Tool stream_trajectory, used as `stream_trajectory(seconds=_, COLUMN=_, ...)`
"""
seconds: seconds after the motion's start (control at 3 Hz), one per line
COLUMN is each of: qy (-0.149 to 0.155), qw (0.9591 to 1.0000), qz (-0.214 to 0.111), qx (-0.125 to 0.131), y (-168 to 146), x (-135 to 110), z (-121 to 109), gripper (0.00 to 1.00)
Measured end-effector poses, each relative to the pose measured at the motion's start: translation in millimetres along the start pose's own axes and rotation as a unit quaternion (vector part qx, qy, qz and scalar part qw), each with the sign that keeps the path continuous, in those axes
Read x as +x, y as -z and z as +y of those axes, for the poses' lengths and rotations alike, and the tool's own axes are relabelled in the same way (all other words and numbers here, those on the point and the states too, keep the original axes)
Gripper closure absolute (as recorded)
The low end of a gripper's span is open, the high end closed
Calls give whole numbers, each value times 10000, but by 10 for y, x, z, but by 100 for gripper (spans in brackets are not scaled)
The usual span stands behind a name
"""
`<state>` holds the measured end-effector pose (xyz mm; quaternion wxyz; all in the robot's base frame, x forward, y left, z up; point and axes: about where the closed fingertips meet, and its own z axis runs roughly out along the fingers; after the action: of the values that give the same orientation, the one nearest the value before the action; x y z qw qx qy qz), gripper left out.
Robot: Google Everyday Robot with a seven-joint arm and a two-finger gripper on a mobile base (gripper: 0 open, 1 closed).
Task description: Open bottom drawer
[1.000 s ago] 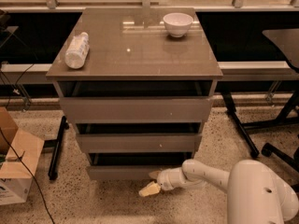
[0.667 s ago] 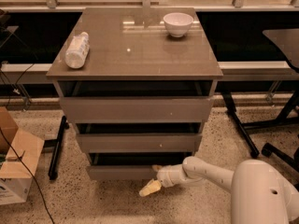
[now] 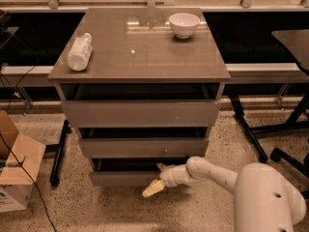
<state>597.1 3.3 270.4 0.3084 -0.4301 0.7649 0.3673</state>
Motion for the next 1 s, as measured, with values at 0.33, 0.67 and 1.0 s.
stream_trajectory(seconds=0.33, qy=-76, qw=9998, qz=159, qx=134, y=-81, x=91, z=-263, gripper=0)
stream_trajectory(seconds=0.67, qy=-270, qw=9987, qz=359, qx=256, y=-122, x=286, z=-534, gripper=0)
stream_trajectory(seconds=1.0, qy=-368, qw=9945, qz=936, qx=296, y=-169, x=558, z=-715, gripper=18)
